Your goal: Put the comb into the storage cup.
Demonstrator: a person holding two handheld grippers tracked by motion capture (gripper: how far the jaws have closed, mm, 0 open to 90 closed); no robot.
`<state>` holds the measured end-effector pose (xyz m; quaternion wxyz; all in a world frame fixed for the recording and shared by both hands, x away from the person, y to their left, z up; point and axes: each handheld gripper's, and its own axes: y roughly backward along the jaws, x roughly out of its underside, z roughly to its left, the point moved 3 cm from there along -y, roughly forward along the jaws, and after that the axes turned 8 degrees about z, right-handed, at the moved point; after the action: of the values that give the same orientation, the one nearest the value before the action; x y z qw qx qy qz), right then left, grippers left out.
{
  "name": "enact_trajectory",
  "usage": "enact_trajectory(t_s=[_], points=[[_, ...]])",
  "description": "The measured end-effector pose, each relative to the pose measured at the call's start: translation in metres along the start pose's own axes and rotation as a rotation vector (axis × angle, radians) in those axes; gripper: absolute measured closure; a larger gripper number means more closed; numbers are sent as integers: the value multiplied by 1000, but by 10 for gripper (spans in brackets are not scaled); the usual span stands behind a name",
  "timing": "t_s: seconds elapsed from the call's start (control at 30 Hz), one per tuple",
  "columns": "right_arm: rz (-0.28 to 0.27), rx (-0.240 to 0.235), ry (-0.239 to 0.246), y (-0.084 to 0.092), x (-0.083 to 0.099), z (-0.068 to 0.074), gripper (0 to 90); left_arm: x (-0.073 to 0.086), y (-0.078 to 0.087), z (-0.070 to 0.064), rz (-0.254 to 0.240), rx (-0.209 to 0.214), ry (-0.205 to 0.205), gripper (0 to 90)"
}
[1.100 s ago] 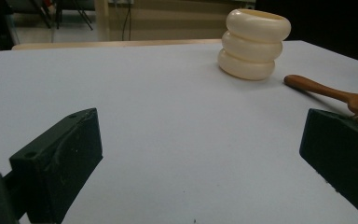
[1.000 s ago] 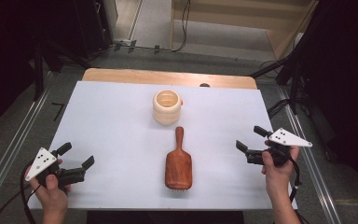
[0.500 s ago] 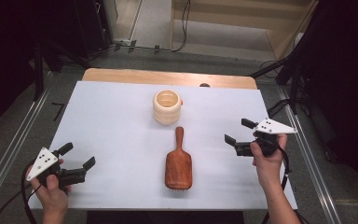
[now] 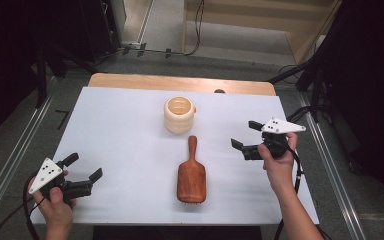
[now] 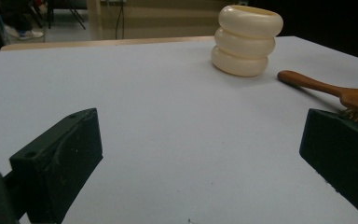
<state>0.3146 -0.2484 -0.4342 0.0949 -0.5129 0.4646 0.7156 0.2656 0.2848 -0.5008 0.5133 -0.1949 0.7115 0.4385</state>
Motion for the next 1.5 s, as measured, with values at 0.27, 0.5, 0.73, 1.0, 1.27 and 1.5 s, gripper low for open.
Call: enact_trajectory(t_s=[0.27, 0.5, 0.73, 1.0, 1.27, 1.5], points=[[26, -7, 38, -12, -15, 5, 144, 0, 0, 0, 3, -1, -2, 0], [55, -14, 71, -25, -27, 10, 144, 0, 0, 0, 3, 1, -2, 0], [85, -45, 95, -38, -36, 16, 152, 0, -1, 0, 4, 4, -1, 0], [143, -104, 122, -55, -45, 27, 263, 0, -1, 0, 8, 3, -4, 0], [200, -108, 177, -74, -52, 42, 510, 0, -1, 0, 9, 4, -4, 0], [290, -214, 231, -90, -56, 52, 734, 0, -1, 1, 10, 7, -4, 0]])
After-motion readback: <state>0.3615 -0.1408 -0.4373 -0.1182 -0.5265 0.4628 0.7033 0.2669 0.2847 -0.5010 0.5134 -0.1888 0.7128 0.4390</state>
